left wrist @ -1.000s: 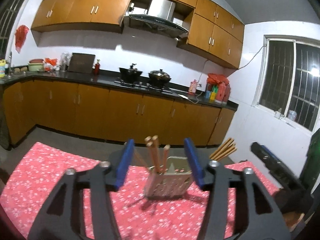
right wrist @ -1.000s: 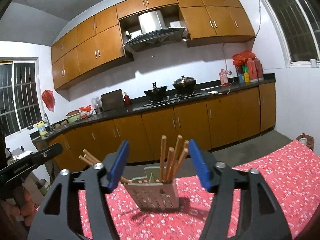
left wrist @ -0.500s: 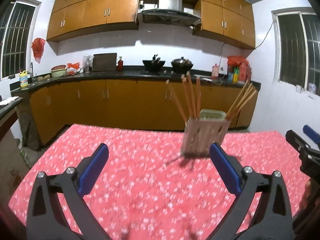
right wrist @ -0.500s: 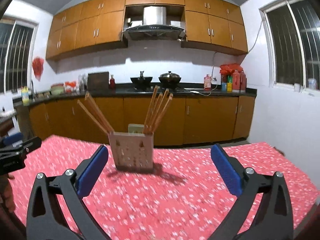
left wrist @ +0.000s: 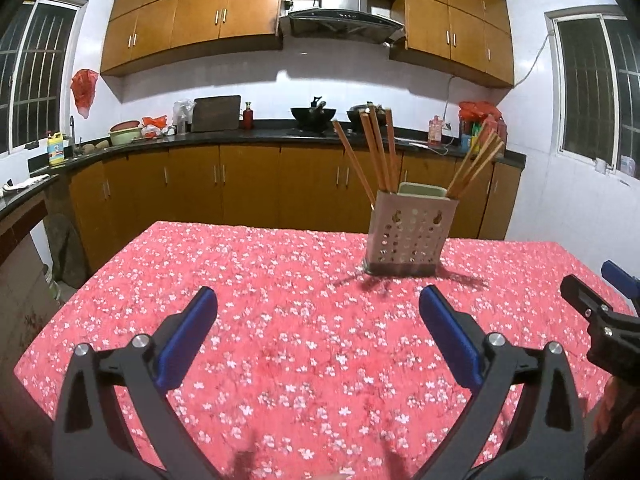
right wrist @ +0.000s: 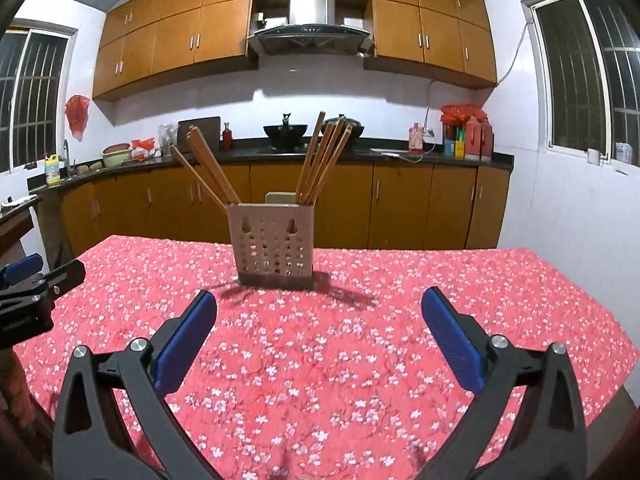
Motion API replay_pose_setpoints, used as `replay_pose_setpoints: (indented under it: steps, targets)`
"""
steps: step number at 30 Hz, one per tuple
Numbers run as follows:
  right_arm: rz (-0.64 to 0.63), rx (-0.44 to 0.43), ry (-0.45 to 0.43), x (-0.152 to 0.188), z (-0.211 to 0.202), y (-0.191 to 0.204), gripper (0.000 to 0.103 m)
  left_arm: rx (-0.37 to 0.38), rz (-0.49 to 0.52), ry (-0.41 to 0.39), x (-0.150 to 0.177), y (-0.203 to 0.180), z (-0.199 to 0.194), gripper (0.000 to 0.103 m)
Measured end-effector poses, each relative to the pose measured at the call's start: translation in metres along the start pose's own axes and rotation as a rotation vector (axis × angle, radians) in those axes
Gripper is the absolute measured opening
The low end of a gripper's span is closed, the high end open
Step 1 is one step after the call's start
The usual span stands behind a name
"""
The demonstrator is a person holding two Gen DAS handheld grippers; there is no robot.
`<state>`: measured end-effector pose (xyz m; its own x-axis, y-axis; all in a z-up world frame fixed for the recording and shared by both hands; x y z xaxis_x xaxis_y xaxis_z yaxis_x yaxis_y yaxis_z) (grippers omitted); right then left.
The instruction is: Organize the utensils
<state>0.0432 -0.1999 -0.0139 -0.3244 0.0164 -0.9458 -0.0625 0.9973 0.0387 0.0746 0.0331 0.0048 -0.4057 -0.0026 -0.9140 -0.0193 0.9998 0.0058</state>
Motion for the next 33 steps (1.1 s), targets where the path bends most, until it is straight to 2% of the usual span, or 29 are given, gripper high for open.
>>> replay_pose_setpoints:
  steps: [9,33]
  targets:
    - [0.008,-0.006,0.024,0.013,0.0,0.001,0.101,0.008,0.02,-0.001,0.011,-0.006,-0.004,0.099]
    - [0.012,0.008,0.027,0.014,-0.004,-0.003,0.101,0.004,0.02,0.008,0.016,-0.013,-0.005,0.099]
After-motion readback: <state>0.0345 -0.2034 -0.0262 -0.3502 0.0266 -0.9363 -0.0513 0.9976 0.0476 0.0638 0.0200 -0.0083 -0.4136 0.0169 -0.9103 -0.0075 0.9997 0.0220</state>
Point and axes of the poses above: each gripper's, at about its wrist camera, not at the fingertips, and z roughly the way its jaws point, y to its left, x to its underside, the point moved 4 cm from there along z, roughly the way its jaws point, and after that the axes turned 4 degrees about -x, right-handed, at the moved point
